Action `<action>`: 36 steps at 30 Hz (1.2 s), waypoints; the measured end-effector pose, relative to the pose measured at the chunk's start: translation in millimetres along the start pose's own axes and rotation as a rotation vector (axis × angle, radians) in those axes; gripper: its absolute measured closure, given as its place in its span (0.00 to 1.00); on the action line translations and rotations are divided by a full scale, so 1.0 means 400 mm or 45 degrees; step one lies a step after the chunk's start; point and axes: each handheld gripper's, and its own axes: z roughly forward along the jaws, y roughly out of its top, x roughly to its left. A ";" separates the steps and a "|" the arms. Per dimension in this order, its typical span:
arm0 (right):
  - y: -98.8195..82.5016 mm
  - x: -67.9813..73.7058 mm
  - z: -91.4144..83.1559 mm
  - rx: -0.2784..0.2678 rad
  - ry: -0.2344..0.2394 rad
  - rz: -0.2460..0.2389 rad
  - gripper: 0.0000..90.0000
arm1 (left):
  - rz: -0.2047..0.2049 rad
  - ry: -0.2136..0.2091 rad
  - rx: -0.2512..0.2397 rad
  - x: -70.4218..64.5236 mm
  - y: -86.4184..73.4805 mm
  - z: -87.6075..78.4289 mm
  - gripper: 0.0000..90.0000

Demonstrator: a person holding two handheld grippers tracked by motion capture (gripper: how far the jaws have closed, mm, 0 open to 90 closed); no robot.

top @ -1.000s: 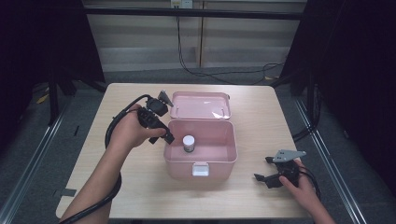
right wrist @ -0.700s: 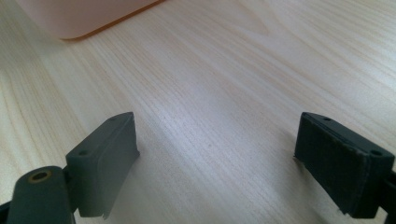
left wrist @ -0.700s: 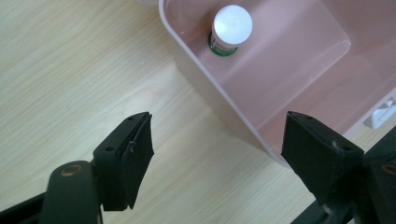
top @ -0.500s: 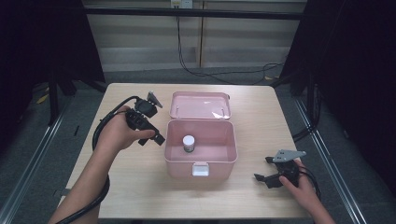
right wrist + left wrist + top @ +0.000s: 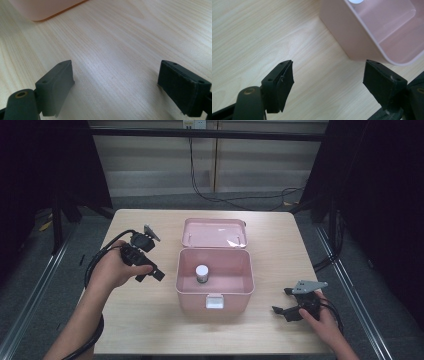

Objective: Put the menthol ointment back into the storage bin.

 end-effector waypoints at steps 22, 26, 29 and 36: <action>0.000 0.000 0.000 0.000 0.000 0.000 0.14 | -0.039 -0.038 -0.007 0.044 -0.093 0.104 0.26; 0.000 0.000 0.000 0.000 0.000 0.000 0.14 | -0.049 -0.042 -0.010 0.049 -0.106 0.120 0.26; 0.000 0.000 0.000 0.001 0.001 0.000 0.14 | -0.046 -0.045 -0.027 0.056 -0.125 0.143 0.26; 0.000 0.000 0.000 0.001 0.000 -0.001 0.14 | -0.057 -0.048 -0.055 0.067 -0.160 0.190 0.26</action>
